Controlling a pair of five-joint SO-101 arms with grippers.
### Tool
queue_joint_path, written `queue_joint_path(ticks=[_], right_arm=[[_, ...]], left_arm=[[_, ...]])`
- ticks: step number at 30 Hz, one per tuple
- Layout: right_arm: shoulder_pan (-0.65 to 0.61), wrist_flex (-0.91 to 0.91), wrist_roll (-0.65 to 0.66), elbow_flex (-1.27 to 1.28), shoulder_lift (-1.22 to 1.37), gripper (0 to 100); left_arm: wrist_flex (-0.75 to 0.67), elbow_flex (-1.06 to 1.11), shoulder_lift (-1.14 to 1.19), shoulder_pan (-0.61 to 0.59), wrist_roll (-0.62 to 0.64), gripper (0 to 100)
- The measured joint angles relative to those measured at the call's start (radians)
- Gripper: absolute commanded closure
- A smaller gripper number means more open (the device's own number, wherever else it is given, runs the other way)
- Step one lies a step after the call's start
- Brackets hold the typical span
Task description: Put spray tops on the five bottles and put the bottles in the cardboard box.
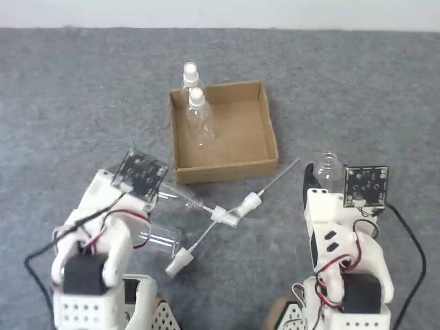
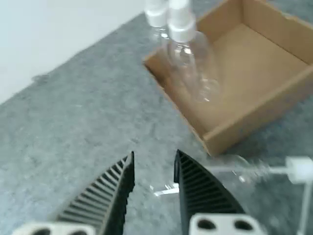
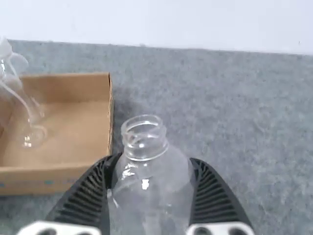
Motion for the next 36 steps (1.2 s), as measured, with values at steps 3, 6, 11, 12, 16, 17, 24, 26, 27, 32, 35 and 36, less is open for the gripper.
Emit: queue_joint_path(ticks=[3,6,11,12,16,17,24,26,27,32,35,36], right_arm=[[-0.003,0.0,0.0,0.011,-0.021,97.1],[-0.002,-0.002,0.0,0.023,-0.006,97.1],[-0.005,-0.002,0.0,0.025,-0.041,97.1],[-0.005,-0.002,0.0,0.025,-0.037,97.1],[-0.005,-0.002,0.0,0.025,-0.026,97.1],[-0.005,-0.002,0.0,0.025,-0.026,97.1],[-0.005,-0.002,0.0,0.025,-0.026,97.1],[-0.005,-0.002,0.0,0.025,-0.026,97.1],[-0.005,-0.002,0.0,0.025,-0.026,97.1],[0.043,-0.002,0.0,0.025,-0.029,97.1],[0.081,-0.002,0.0,0.025,-0.029,97.1],[0.084,-0.002,0.0,0.025,-0.029,97.1]], left_arm=[[0.034,-0.058,0.117,0.058,-0.032,84],[0.041,-0.086,0.187,0.101,-0.06,80],[0.041,-0.092,0.276,0.167,-0.121,79],[0.041,-0.092,0.298,0.178,-0.138,79],[0.041,-0.092,0.396,0.232,-0.198,79],[0.041,-0.092,0.42,0.247,-0.218,79],[0.041,-0.092,0.574,0.293,-0.381,79],[0.041,-0.092,0.6,0.305,-0.433,79],[0.041,-0.092,0.611,0.311,-0.453,79],[0.035,-0.092,0.649,0.338,-0.516,79],[-0.011,-0.092,0.684,0.339,-0.522,79],[-0.026,-0.092,0.701,0.339,-0.522,79]])
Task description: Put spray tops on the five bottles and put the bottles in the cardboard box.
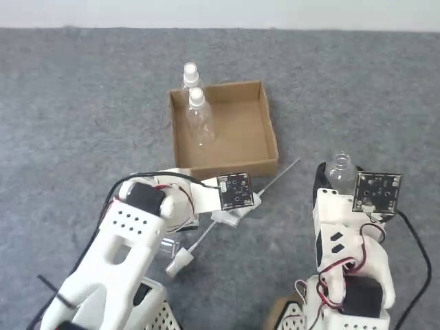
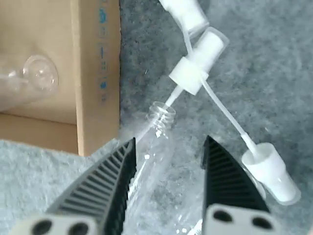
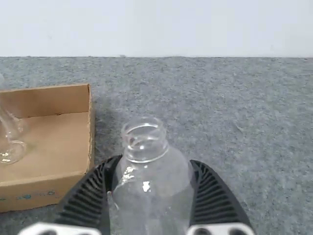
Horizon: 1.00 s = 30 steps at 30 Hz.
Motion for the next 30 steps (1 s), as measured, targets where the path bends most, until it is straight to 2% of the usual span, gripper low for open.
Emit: queue_joint_path(ticks=[18,24,30], right_arm=[[0.009,0.0,0.0,0.0,0.0,97.1],[0.009,0.0,0.0,0.0,0.0,97.0],[0.009,0.0,0.0,0.0,0.0,97.0]], left_arm=[[-0.048,-0.207,0.448,0.043,-0.152,79],[-0.161,-0.221,0.554,0.046,-0.16,79],[-0.196,-0.222,0.631,0.123,-0.16,79]])
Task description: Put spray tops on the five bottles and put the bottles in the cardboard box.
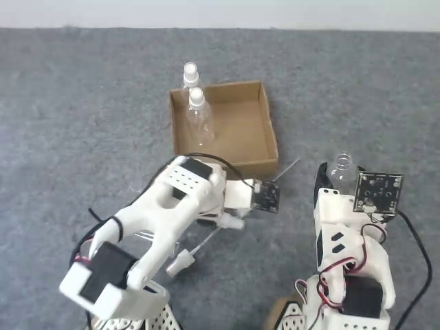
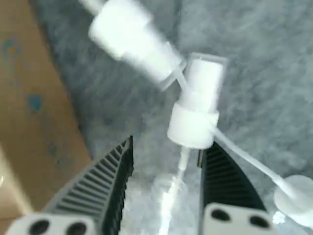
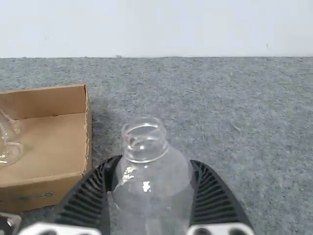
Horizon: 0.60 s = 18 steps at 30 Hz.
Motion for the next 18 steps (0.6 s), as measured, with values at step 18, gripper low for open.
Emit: queue_joint_path(ticks=[18], right_arm=[[0.0,0.0,0.0,0.0,0.0,97.0]], left_arm=[[-0.034,-0.002,0.014,0.055,0.054,92]])
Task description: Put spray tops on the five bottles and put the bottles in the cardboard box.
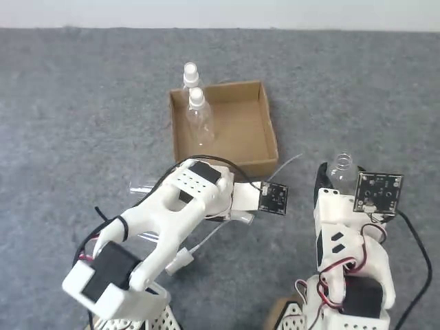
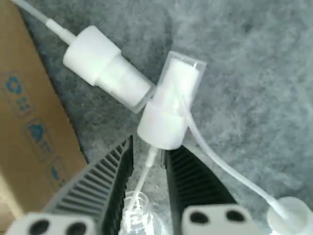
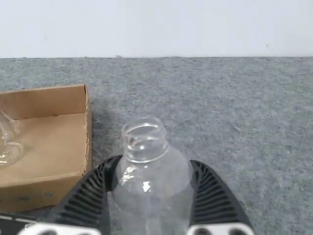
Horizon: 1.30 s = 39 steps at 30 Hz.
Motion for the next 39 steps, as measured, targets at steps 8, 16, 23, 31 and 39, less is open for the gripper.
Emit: queue_joint_path(ticks=[8,16,23,31,39], right_arm=[[0.0,0.0,0.0,0.0,0.0,97.1],[0.0,0.0,0.0,0.0,0.0,97.1],[0.0,0.0,0.0,0.0,0.0,97.1],[0.0,0.0,0.0,0.0,0.0,97.0],[0.0,0.0,0.0,0.0,0.0,97.0]], left_arm=[[0.184,-0.098,0.0,0.0,0.018,92],[0.258,-0.149,0.0,0.0,0.068,84],[0.176,-0.149,0.0,0.0,0.031,83],[0.146,-0.149,0.043,0.051,-0.009,80],[0.081,-0.184,0.189,0.06,-0.014,86]])
